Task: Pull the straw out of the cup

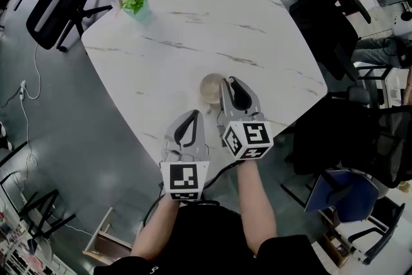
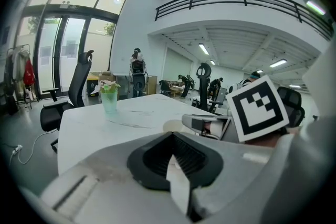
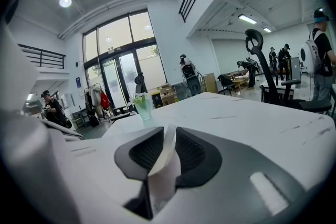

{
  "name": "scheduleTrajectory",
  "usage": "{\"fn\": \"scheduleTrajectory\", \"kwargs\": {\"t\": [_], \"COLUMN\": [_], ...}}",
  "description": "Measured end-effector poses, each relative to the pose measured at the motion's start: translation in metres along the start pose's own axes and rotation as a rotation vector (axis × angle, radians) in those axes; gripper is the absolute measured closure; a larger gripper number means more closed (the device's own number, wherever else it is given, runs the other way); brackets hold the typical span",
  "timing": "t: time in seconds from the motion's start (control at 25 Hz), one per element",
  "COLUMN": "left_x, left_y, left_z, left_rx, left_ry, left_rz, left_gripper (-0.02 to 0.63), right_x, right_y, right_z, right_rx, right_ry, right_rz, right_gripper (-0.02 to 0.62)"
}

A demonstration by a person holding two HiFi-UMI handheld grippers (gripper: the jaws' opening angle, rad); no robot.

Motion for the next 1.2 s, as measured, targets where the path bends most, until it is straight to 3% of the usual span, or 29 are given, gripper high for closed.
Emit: {"fn": "scheduleTrajectory", "kwargs": {"t": [0.4, 1.2], "left_x": [0.001, 0.028], "left_y": [-0.014, -0.089], "left_z": [0.004, 0.027], "left_rx": [0.028, 0.175], "left_ry": [-0.006, 0.015], "left_rz": [0.021, 0.066], "left_gripper": [0.604, 0.604], "right_x": [-0.011, -0.055], "right_y": [-0.009, -0.11], "right_z": [0.012, 0.071], "right_rx": [0.041, 0.295], "right_ry": [-0.03, -0.102], "right_rz": [0.046, 0.123], "right_gripper": [0.558, 0.558]}}
Point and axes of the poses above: the fingertips, and each gripper's own axes: y forward along the fingers, x to its right, z out of its top, the point moved 9 cm from there along -y, backward along the fingers, and after that the axes turned 15 degrees about z, right-handed, at the moved point
